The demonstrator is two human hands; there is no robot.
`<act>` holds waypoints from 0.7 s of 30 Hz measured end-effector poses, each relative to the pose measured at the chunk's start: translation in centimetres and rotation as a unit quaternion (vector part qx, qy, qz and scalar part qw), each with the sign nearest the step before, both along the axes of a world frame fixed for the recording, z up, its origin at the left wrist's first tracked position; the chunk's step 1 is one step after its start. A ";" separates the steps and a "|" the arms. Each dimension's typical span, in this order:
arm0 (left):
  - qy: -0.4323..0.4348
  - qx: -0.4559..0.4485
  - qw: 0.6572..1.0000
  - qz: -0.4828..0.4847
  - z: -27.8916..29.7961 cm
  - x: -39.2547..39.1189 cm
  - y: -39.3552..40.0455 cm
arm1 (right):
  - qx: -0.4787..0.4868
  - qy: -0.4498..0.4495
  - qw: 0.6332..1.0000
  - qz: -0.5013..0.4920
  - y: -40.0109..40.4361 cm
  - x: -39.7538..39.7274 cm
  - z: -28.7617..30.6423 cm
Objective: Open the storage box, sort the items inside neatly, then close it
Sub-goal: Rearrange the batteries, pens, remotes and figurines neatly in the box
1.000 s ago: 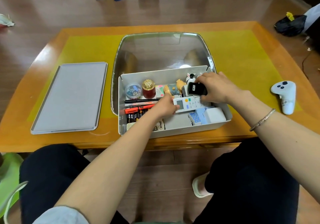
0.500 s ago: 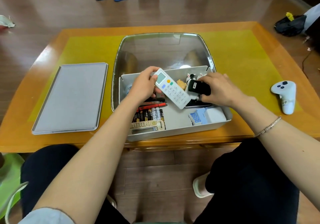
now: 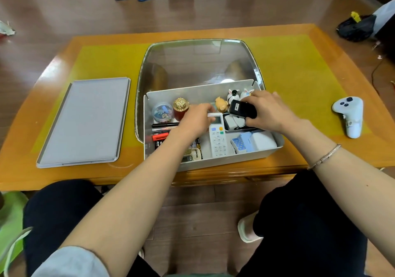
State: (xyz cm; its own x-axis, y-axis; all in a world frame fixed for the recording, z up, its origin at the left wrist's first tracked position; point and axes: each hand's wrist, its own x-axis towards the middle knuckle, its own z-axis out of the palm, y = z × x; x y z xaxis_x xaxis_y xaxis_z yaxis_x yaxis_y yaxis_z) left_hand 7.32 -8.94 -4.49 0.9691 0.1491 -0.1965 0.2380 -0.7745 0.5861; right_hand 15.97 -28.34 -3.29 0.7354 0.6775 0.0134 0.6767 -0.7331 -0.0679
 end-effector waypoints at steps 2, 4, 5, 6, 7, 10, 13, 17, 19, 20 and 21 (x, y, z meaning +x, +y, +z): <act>-0.001 0.068 0.998 -0.010 -0.5 -0.3 -0.3 | 0.003 -0.003 1.000 0.000 -0.1 0.0 0.0; 0.005 0.105 0.994 -0.026 -1.0 -0.7 -0.6 | 0.001 -0.015 1.000 0.001 -0.2 0.0 0.1; 0.006 0.114 0.993 -0.037 -1.2 -0.9 -0.7 | 0.002 -0.020 1.000 0.001 -0.3 0.0 0.1; 0.005 0.120 0.992 -0.050 -1.3 -1.1 -0.8 | 0.004 -0.022 1.000 0.000 -0.3 0.0 0.3; 0.003 0.123 0.990 -0.063 -1.5 -1.2 -0.9 | 0.006 -0.020 1.000 -0.001 -0.4 0.0 0.3; 0.006 0.139 0.984 -0.113 -1.8 -1.4 -1.2 | 0.022 -0.002 1.000 -0.002 -0.5 -0.1 0.5; 0.004 0.165 0.976 -0.141 -2.1 -1.3 -1.3 | 0.048 0.021 0.999 -0.002 -0.4 -0.2 0.6; 0.015 0.158 0.976 -0.151 -2.4 -1.4 -1.5 | 0.006 0.049 0.999 0.016 -0.1 -0.1 0.3; 0.011 0.164 0.976 -0.144 -2.5 -1.6 -1.3 | -0.036 0.054 0.998 0.028 0.2 0.1 0.2; 0.015 0.169 0.975 -0.143 -2.5 -1.8 -1.0 | -0.059 0.057 0.996 0.032 0.4 0.2 0.2; 0.027 0.175 0.973 -0.148 -2.4 -1.9 -0.8 | -0.083 0.059 0.994 0.037 0.5 0.3 0.3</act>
